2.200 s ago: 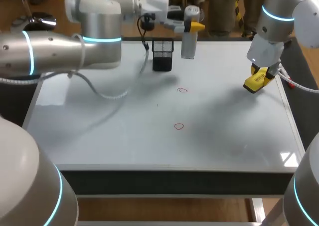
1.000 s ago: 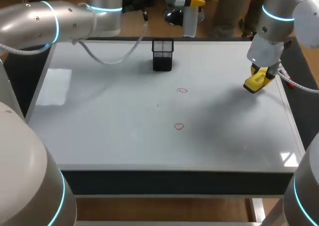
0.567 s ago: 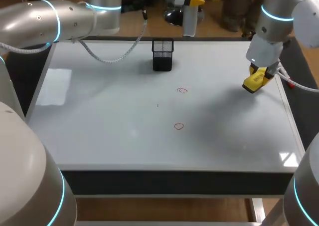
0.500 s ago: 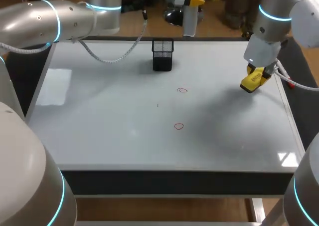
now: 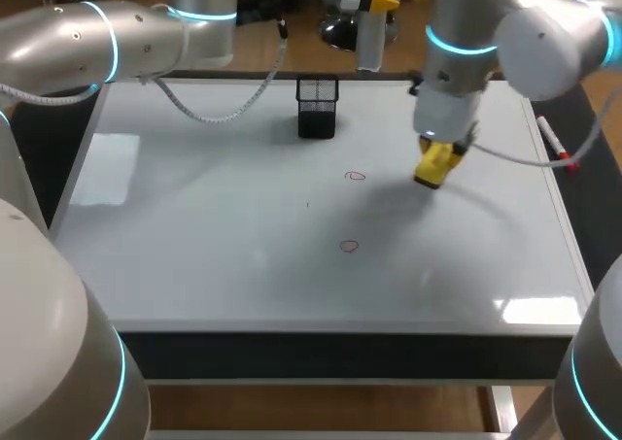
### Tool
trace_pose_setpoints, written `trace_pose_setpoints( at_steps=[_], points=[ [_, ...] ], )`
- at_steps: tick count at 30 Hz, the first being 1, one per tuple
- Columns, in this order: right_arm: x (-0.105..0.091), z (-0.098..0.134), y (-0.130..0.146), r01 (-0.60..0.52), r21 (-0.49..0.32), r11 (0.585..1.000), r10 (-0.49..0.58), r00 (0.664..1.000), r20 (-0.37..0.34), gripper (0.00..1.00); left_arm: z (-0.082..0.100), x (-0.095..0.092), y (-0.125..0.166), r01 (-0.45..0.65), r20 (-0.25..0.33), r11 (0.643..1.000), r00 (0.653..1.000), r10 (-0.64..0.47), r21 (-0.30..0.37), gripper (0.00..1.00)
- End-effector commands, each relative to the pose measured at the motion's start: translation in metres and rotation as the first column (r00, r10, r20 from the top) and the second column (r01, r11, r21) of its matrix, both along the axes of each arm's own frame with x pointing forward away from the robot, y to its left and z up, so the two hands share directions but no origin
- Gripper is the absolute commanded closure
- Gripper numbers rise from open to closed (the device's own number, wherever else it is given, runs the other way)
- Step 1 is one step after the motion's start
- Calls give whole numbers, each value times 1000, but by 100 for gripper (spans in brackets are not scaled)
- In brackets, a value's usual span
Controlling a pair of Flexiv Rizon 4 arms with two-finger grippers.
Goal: Pick up the inspection probe, press it on each red-marked spot on the whiteboard one by one, put down the probe, pick up the eraser, and wipe off all the red marks.
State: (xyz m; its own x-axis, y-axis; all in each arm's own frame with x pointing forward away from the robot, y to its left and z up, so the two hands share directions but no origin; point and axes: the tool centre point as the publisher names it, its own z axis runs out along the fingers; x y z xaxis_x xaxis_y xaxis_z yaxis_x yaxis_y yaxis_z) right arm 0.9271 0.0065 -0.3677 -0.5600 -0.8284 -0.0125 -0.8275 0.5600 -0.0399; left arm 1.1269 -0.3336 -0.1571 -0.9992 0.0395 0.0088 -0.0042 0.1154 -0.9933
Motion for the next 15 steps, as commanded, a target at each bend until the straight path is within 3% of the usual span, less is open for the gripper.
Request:
trace_pose_setpoints(
  at_steps=[1,8,15],
  points=[
    [0,2,36,-71,-66,995,71,997,8,100,1,1,0,4,-2,1000,1000,-4,2,100],
    [5,-4,86,-211,-72,975,212,977,14,100,1,1,0,4,-2,1000,1000,-4,2,100],
    [11,-13,119,-293,-58,954,294,956,5,100,1,1,0,4,-2,1000,1000,-4,2,100]
  ],
)
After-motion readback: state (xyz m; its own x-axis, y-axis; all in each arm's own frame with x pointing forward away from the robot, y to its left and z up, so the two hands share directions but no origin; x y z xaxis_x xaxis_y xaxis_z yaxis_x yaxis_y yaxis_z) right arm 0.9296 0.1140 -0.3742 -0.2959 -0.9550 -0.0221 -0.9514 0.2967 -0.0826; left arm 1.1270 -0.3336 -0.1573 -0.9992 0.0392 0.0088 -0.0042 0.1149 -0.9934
